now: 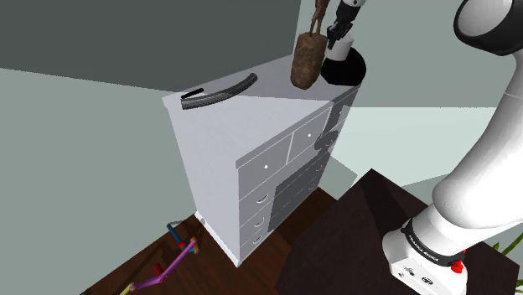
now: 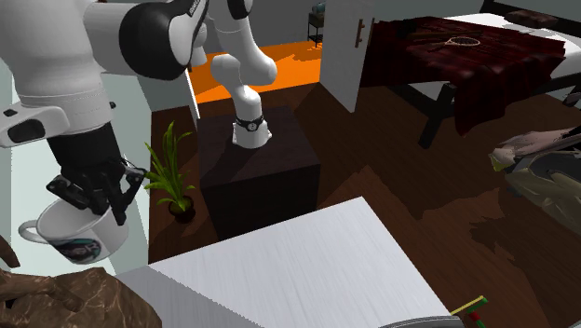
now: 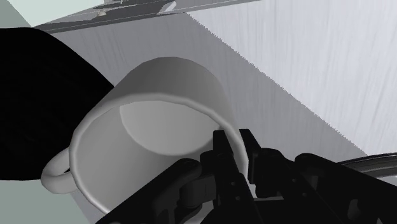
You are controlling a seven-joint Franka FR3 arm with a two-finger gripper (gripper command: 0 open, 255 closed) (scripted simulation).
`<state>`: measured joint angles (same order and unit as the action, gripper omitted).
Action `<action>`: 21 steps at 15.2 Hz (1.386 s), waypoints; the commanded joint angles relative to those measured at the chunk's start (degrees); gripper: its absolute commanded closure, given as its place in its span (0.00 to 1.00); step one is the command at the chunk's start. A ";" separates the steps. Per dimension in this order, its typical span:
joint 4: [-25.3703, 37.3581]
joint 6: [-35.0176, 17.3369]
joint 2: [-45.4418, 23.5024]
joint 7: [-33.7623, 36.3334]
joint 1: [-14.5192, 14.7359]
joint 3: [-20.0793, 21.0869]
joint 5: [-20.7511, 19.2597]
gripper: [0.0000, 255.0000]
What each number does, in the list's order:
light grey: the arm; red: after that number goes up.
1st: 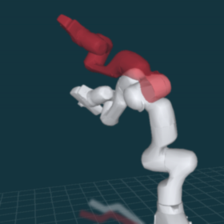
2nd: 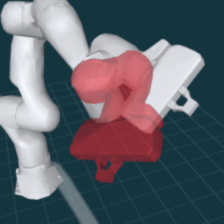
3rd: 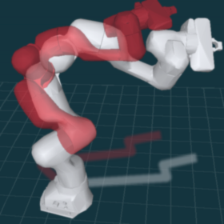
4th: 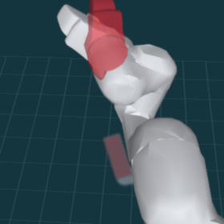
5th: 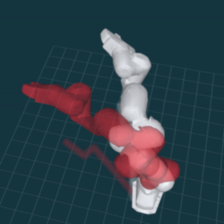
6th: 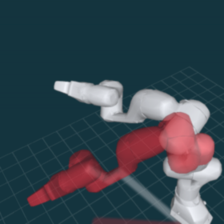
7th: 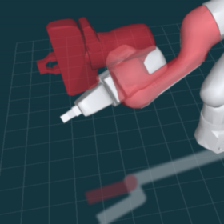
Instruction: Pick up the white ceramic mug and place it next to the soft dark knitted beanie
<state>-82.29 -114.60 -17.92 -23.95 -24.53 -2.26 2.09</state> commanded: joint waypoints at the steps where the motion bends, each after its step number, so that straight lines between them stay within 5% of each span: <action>1: -1.35 -1.47 -0.08 -0.06 0.00 0.01 0.03 1.00; 21: -13.33 -15.88 -2.52 -0.55 0.03 0.15 0.40 1.00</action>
<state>-95.08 -129.77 -20.31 -24.54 -24.55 -2.14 2.49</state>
